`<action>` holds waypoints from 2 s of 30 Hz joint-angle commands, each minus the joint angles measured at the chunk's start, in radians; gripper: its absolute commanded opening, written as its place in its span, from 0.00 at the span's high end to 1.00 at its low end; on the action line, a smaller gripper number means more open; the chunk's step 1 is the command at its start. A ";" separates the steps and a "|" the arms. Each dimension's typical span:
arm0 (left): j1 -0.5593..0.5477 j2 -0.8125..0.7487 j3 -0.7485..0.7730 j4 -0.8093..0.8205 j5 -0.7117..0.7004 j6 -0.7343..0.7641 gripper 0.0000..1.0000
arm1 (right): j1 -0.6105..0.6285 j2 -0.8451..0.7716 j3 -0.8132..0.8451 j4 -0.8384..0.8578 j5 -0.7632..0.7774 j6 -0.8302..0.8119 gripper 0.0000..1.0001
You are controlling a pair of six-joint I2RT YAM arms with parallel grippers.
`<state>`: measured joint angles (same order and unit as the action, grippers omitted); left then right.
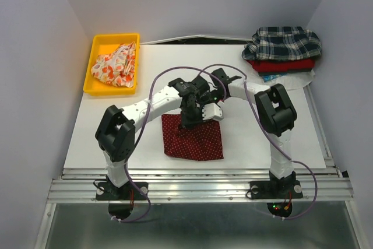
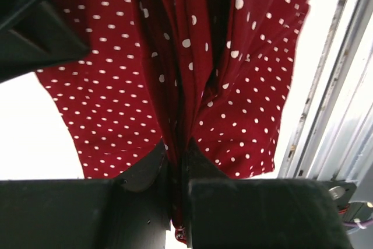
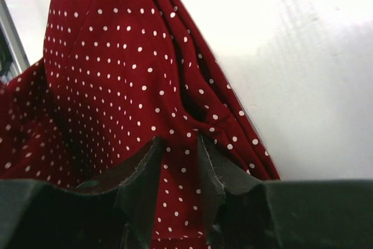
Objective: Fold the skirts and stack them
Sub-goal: Fold the skirt
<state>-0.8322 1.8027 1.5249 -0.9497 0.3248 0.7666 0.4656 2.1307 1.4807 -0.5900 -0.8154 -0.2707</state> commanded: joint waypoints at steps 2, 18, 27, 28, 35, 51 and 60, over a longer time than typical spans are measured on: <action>0.033 0.006 0.035 0.023 -0.019 0.057 0.98 | 0.030 -0.018 -0.056 -0.022 -0.002 -0.028 0.64; 0.076 0.030 -0.084 0.203 -0.122 0.066 0.82 | 0.039 -0.003 -0.020 -0.033 0.025 -0.009 0.60; 0.084 -0.028 -0.068 0.212 -0.138 0.031 0.43 | -0.025 -0.023 0.121 -0.054 0.243 0.031 0.32; 0.085 -0.045 -0.033 0.204 -0.141 0.025 0.43 | -0.050 -0.032 0.139 -0.057 0.268 0.034 0.29; 0.137 -0.135 0.089 0.213 -0.191 -0.105 0.39 | -0.168 -0.055 0.421 -0.154 0.358 0.022 0.18; 0.220 -0.356 -0.247 0.615 0.054 -0.572 0.50 | -0.173 -0.285 0.214 -0.205 0.072 0.217 0.34; 0.232 -0.200 -0.416 0.762 0.137 -0.678 0.73 | -0.133 -0.333 -0.217 -0.021 -0.025 0.318 0.38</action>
<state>-0.6086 1.5616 1.1370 -0.2878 0.4118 0.1505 0.3279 1.7847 1.3216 -0.6933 -0.7734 0.0113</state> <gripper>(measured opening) 0.275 0.623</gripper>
